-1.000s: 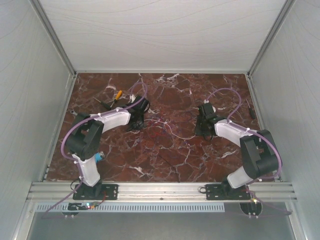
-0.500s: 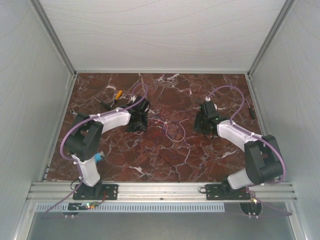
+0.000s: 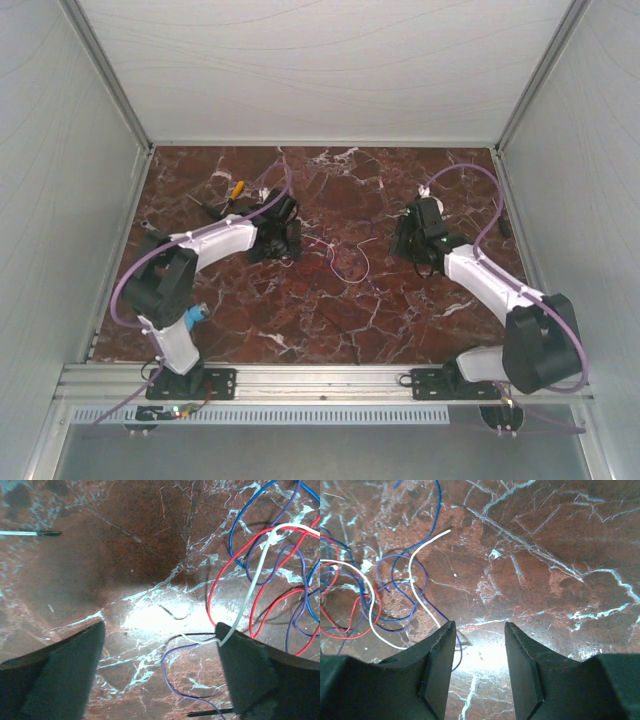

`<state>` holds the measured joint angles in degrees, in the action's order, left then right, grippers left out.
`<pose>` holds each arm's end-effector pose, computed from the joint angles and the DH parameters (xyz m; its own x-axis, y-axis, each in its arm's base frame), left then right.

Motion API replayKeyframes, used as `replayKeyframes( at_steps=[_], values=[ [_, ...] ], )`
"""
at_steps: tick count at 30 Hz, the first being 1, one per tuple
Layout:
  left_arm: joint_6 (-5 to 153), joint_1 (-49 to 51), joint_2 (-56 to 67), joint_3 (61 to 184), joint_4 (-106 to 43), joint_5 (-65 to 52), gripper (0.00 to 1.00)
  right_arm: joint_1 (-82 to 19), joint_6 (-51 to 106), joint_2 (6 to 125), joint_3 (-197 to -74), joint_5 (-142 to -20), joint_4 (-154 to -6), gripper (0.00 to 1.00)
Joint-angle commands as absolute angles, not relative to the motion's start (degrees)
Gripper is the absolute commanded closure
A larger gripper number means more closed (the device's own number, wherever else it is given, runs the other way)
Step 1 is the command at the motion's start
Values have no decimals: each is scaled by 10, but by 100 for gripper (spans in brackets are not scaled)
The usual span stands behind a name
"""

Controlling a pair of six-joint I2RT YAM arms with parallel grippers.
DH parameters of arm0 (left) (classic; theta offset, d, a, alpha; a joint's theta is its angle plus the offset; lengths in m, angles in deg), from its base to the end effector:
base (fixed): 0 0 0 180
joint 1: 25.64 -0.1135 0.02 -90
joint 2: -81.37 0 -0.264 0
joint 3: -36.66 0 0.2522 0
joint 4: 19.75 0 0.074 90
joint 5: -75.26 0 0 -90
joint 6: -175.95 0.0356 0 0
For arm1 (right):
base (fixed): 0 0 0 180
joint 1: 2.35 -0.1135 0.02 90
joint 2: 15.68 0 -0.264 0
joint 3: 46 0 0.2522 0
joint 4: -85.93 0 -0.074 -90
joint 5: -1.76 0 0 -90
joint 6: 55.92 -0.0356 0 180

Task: Zip-tie the wires
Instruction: Straighten the cable at the center of the board, then pick up the ribbon at the center of the board.

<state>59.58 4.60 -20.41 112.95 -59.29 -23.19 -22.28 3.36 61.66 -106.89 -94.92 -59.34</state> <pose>0.3030 -0.1706 0.1644 -0.8991 0.0156 -0.4374 0.0504 0.9964 -0.0682 0.2577 0.0890 0.2145 -0.7676 0.2614 -0.5852 0.1421 0.9597 0.2423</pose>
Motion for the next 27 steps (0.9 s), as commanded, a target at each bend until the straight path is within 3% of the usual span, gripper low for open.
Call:
replayKeyframes(
  at_steps=[1, 8, 16, 21, 27],
  values=[
    [604, 50, -158, 1163, -610, -260, 2, -226, 57, 559, -1080, -961, -586, 58],
    [625, 49, -76, 1186, -651, -325, 0, -265, 118, 467, -1066, -915, -595, 51],
    [707, 48, 53, 1202, -675, -418, 0, -407, 171, 422, -1057, -865, -639, 43],
    [775, 21, 167, 1101, -573, -448, 0, -511, 216, 449, -1024, -880, -700, 43],
    [797, 6, 285, 1013, -488, -447, 1, -585, 229, 568, -1054, -919, -681, 46]
  ],
)
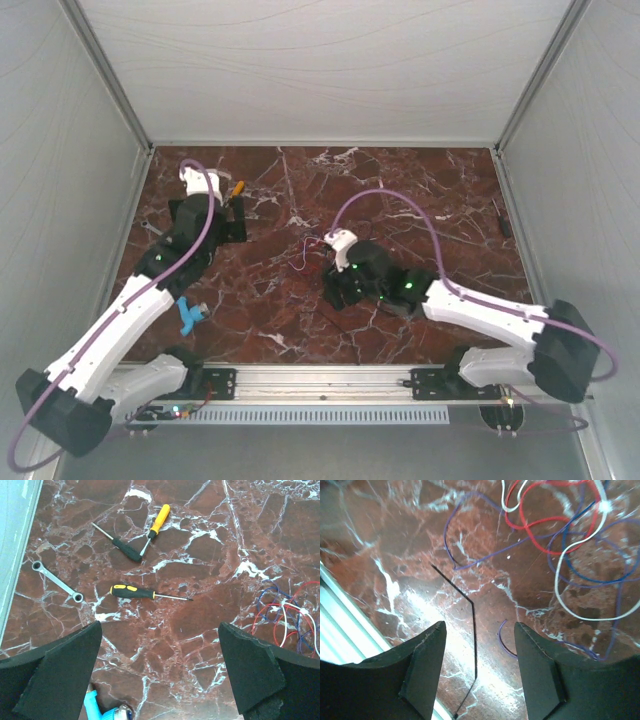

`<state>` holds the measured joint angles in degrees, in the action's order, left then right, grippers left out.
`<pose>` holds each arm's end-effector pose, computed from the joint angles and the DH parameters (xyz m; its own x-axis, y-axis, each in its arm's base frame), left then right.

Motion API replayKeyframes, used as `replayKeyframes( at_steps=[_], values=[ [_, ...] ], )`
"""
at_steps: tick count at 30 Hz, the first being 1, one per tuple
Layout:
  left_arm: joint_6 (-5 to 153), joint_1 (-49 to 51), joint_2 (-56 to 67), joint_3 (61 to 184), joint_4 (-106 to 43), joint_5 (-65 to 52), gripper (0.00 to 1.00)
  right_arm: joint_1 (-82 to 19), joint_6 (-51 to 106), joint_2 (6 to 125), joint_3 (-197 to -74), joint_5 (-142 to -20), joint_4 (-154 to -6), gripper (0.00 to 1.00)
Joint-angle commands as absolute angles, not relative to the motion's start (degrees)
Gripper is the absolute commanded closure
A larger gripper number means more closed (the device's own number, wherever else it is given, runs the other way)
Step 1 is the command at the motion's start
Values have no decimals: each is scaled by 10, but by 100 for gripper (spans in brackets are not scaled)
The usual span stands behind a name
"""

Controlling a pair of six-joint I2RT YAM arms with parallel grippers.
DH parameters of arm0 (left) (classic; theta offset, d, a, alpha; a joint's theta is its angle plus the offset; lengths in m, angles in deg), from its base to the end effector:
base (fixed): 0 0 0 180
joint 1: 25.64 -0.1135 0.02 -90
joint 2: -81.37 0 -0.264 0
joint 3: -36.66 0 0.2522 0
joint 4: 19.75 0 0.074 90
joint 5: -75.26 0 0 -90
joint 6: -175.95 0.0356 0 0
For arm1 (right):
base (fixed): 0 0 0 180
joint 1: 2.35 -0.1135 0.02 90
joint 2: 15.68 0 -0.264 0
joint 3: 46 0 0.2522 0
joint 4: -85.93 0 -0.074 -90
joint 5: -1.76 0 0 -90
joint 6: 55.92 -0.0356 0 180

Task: Zip-tie the wires
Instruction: Pick up the ribbon at the center of the board.

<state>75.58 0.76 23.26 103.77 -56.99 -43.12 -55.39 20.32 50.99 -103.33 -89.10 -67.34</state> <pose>0.2067 -0.0837 0.3273 -0.4198 0.0316 -0.9071 -0.0604 0.9962 0.0627 0.1525 0.2018 0.2505 -0.5321 -0.3117 -0.7872 -0.6847 0.7053 0.1837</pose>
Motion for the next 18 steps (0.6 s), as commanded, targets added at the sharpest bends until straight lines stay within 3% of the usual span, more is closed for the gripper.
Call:
replayKeyframes(
  at_steps=[1, 18],
  values=[
    [804, 6, 300, 1005, -475, -447, 1, -595, 231, 591, -1064, -926, -672, 47],
    [808, 0, 331, 972, -450, -426, 1, -651, 208, 772, -1100, -988, -624, 60]
  ],
)
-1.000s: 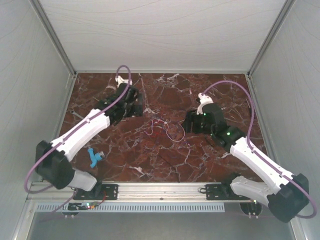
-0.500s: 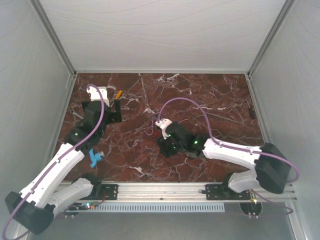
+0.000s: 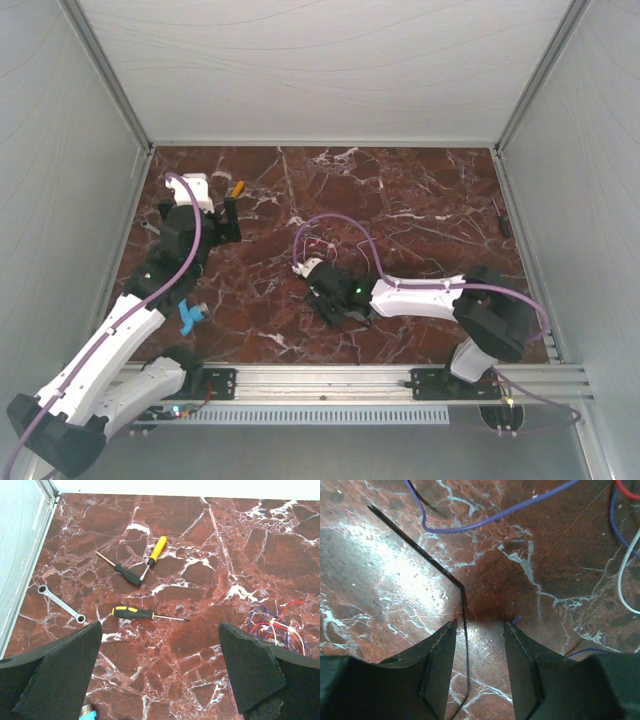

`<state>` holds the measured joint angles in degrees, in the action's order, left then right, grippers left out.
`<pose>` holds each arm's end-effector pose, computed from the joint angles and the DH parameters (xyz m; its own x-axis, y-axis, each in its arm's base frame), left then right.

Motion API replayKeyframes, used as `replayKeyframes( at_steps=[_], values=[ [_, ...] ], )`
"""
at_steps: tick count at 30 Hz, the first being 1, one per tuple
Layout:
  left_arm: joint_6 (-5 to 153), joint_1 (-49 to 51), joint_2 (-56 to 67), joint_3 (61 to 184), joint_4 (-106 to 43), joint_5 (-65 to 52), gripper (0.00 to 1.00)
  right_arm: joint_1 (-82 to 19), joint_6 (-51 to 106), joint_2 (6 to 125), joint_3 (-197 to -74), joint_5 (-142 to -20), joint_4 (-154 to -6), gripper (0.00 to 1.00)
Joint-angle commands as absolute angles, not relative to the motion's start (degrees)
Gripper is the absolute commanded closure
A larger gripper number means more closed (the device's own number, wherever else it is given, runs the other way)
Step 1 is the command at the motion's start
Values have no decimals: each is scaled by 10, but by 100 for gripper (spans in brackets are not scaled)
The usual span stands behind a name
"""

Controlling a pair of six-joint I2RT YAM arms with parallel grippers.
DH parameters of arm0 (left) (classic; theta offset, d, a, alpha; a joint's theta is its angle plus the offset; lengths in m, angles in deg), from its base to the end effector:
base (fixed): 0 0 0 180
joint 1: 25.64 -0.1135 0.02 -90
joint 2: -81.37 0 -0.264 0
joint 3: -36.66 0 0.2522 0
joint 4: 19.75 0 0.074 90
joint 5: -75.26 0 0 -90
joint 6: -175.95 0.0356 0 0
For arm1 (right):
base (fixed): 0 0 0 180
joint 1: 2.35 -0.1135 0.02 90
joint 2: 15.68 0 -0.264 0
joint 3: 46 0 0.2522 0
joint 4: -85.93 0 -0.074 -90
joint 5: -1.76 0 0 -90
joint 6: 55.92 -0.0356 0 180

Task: Zip-tie the wires
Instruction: Pick up the ribbon at the center of the board.

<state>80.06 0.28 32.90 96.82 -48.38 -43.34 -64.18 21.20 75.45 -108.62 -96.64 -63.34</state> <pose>0.1807 -0.0689 0.3316 -0.2578 0.0251 -0.9659 -0.0548 0.9977 0.0406 0.1475 0.2644 0.1632 -0.5820 -0.6197 -0.5266 -0.7253 0.6883 -0.0084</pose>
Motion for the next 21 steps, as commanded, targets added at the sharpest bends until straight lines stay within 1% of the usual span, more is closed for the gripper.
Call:
replayKeyframes(
  at_steps=[1, 4, 6, 8, 14, 15, 21],
  values=[
    [808, -1, 330, 972, -451, -424, 1, -653, 206, 776, -1099, -987, -624, 61],
    [809, -1, 329, 971, -451, -423, 1, -653, 201, 789, -1096, -976, -623, 69],
    [809, -1, 328, 971, -451, -421, 1, -655, 199, 796, -1094, -971, -622, 76],
    [810, -2, 327, 971, -450, -420, 1, -656, 196, 799, -1092, -966, -622, 79],
    [811, -5, 324, 970, -451, -415, 1, -666, 196, 808, -1091, -957, -621, 99],
    [812, -6, 323, 970, -450, -415, 1, -668, 195, 811, -1091, -959, -620, 100],
    [813, -6, 323, 970, -451, -412, 1, -675, 195, 803, -1108, -986, -623, 100]
  ],
)
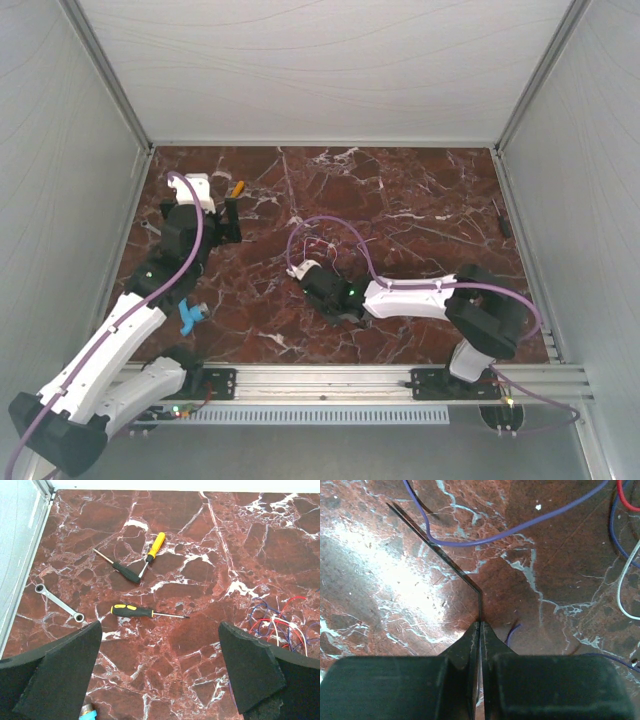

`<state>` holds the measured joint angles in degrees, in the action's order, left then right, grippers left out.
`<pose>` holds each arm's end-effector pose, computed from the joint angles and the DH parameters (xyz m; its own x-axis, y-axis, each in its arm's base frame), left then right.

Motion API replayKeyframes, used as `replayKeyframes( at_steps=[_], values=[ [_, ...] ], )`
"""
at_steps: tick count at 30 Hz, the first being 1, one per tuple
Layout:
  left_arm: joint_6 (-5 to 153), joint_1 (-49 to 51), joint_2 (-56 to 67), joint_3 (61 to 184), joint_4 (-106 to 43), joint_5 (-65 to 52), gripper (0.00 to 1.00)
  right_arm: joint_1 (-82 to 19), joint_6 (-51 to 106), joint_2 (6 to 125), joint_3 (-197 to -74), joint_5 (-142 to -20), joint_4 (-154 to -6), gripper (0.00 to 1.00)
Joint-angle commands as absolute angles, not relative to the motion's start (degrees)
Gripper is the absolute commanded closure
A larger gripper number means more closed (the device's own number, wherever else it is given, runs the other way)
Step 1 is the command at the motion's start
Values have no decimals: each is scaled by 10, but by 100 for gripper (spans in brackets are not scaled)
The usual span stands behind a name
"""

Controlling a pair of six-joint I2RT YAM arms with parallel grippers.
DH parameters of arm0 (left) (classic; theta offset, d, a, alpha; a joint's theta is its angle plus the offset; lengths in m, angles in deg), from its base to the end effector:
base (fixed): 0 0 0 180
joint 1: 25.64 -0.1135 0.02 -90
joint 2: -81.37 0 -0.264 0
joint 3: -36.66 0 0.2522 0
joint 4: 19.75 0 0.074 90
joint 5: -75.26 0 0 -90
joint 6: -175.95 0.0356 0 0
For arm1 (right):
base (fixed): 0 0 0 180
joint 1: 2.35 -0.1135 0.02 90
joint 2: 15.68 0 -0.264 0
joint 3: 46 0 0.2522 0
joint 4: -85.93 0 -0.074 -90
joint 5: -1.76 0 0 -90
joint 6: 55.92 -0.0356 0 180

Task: Zip-tie the wires
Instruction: Pick up the ribbon at the center of the board.

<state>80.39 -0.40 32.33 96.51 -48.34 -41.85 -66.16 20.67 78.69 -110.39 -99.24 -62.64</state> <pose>0.1836 -0.0686 0.3279 -0.2737 0.0337 -0.9612 -0.0396 0.9981 0.0462 0.1432 0.2758 0.1550 -0.5719 -0.6470 -0.5043 -0.7278 0.6839 -0.0520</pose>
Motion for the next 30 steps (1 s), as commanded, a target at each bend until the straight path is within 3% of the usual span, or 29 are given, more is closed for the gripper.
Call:
replayKeyframes(
  at_steps=[1, 19, 26, 30],
  values=[
    [813, -6, 324, 969, -451, -412, 1, -676, 198, 793, -1110, -982, -623, 100],
    [828, -6, 332, 964, -441, -368, 1, -662, 98, 597, -1063, -951, -511, 100],
    [850, -6, 359, 939, -393, -247, 0, -557, 115, 499, -1064, -831, -564, 100],
    [887, -6, 395, 931, -370, -43, 0, -537, 185, 486, -1095, -801, -552, 100]
  ],
)
